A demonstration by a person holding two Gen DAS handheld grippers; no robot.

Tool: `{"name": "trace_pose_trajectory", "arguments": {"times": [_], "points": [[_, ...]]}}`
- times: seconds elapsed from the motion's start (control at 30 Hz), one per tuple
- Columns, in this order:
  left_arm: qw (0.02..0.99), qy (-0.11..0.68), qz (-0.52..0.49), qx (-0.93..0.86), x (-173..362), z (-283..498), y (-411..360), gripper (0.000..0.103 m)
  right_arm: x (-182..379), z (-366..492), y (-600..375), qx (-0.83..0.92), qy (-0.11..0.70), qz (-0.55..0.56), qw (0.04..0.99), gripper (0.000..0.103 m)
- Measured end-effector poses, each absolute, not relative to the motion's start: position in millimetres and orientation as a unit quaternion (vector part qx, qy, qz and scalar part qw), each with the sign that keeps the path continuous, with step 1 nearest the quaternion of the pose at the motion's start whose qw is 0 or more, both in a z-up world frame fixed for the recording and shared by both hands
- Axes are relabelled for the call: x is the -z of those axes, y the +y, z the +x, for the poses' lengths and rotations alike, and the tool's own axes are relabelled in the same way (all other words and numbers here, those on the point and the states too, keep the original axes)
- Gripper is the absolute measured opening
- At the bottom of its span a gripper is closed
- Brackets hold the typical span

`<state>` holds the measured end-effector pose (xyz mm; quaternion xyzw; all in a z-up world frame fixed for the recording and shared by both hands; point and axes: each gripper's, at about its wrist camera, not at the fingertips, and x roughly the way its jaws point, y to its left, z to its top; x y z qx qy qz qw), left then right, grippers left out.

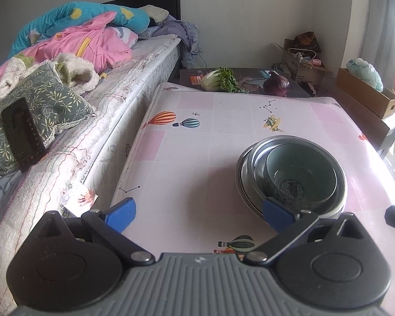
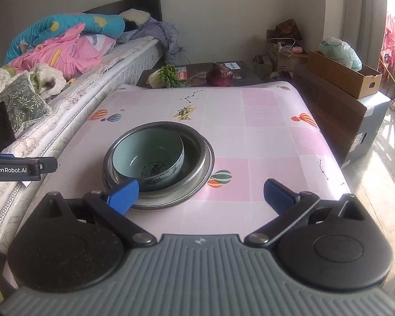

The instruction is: Organize plates and bowls

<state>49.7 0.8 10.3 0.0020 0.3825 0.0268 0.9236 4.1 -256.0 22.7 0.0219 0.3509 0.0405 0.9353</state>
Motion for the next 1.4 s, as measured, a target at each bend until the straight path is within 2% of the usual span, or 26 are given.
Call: {"name": "trace_pose_trajectory", "arguments": {"times": [0.57, 1.4], "points": [[0.906, 0.423, -0.01, -0.017, 3.3, 59.9, 0.7, 0.103, -3.7, 30.8, -233.4, -0.05, 0.402, 0.015, 0.914, 0.102], [0.901, 0.433, -0.009, -0.006, 8.0, 65.1, -1.5, 0.103, 3.4, 42.7, -237.0, -0.045, 0.416, 0.027, 0.908, 0.102]]}}
